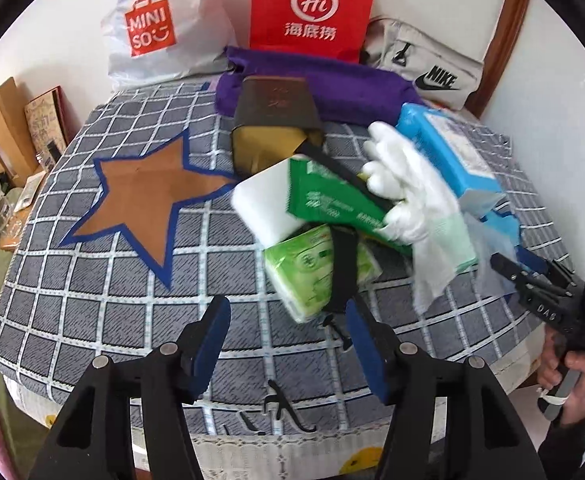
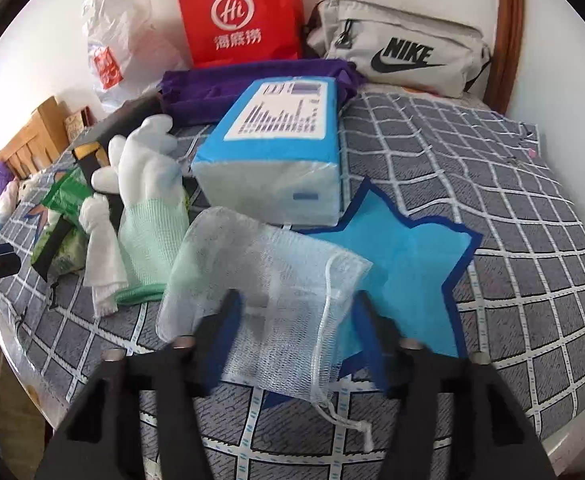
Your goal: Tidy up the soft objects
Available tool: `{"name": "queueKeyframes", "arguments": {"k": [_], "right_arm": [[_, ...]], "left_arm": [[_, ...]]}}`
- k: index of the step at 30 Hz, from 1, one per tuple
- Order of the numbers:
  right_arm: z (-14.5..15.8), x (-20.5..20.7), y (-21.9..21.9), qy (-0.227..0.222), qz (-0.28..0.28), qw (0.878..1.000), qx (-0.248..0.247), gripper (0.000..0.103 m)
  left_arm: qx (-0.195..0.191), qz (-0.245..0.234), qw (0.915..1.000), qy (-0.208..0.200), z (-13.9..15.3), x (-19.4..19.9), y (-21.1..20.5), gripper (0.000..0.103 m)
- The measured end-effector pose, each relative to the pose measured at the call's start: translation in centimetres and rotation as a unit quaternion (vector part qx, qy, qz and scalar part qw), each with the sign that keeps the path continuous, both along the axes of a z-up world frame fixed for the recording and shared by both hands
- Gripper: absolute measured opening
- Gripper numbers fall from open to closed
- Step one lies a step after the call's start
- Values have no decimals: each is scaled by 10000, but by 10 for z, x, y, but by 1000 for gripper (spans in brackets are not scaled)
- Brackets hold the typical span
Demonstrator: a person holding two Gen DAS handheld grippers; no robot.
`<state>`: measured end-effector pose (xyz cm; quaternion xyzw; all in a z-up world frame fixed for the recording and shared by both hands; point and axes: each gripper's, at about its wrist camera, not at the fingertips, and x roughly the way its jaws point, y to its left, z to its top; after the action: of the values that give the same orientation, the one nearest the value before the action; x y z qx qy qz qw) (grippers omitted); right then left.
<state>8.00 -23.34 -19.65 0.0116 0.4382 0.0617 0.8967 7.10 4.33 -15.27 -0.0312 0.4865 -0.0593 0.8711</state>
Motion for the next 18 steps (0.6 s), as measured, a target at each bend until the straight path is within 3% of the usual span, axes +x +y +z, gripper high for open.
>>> {"name": "queueKeyframes", "arguments": {"k": [2,5,8,12,15,18], "right_arm": [[0,2,-1,9,-35,10000,31,80],[-9,11,5,211,9,9998,0,82],[-16,15,19,219,131,9991,-345,90],[-19,14,19,176,209,9991,-328,90],[-18,9,17,118,319,9987,-373,82],[-16,5,19,43,467,9982,-369,64]], "left_arm": [[-96,-117,9999,-33,1,1,-8,58],[0,-247,9997,-43,-4,2,-22,58],[101,-376,9992,21,-11,6,-37,58],[283,-308,9991,42,-20,14,-43,49],[263,-268,9993,77,-26,21,-41,40],[423,-359,9984,41,-29,23,-46,30]]}}
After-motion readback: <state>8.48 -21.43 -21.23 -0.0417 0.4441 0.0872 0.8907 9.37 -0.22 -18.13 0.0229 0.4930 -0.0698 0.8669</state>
